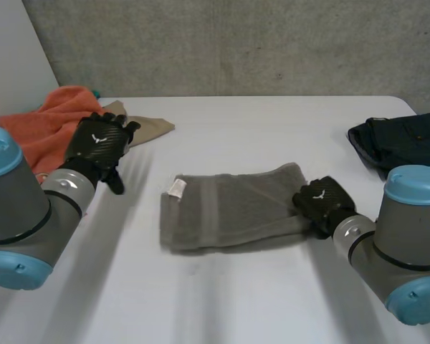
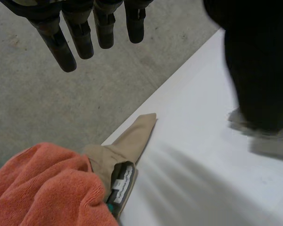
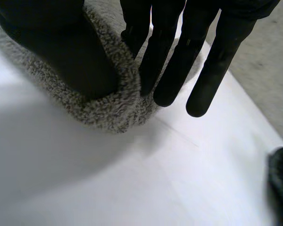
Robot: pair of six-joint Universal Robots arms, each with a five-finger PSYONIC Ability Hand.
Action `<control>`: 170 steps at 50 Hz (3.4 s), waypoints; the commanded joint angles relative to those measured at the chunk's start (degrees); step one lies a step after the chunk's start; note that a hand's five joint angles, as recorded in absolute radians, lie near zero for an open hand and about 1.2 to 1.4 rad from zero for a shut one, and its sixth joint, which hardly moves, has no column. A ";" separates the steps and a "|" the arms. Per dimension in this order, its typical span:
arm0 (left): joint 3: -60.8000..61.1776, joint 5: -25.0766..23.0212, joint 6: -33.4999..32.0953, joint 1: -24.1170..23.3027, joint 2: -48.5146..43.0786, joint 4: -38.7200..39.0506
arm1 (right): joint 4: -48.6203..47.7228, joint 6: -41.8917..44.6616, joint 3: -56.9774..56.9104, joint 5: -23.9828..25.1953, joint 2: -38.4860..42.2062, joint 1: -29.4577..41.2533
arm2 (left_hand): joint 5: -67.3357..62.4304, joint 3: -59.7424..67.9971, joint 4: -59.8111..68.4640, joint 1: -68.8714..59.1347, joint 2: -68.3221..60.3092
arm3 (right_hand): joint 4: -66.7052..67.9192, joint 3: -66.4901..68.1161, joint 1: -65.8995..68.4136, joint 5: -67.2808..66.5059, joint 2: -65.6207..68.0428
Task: Fold the laundry.
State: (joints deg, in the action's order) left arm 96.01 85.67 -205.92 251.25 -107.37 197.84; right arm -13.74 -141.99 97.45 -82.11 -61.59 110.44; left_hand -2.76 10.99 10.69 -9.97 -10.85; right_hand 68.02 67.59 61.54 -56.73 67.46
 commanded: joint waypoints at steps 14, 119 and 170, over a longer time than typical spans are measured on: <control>-0.12 0.38 0.34 -0.84 1.99 0.09 | -15.53 15.07 -7.36 11.77 2.95 24.10 | 2.21 -0.44 -0.14 -0.58 0.30 | 11.98 12.41 18.46 -13.27 12.54; -33.87 -20.98 15.63 -12.97 -12.16 -26.02 | -20.80 -8.48 -6.75 4.32 11.93 15.15 | -0.48 2.25 2.55 -3.27 -2.39 | -41.79 -41.36 -35.31 40.50 -41.23; -36.60 -19.13 16.34 -11.30 -7.24 -19.86 | -34.16 -25.44 -44.45 8.98 22.03 -24.12 | -0.48 2.25 2.55 -3.27 -2.39 | 11.98 12.41 18.46 -13.27 12.54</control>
State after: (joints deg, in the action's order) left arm 59.01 66.58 -189.49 240.34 -114.34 178.09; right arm -48.00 -165.00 59.60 -76.03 -47.50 94.08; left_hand -2.76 11.11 10.85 -10.16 -10.96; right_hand 68.60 66.52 59.00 -54.08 65.23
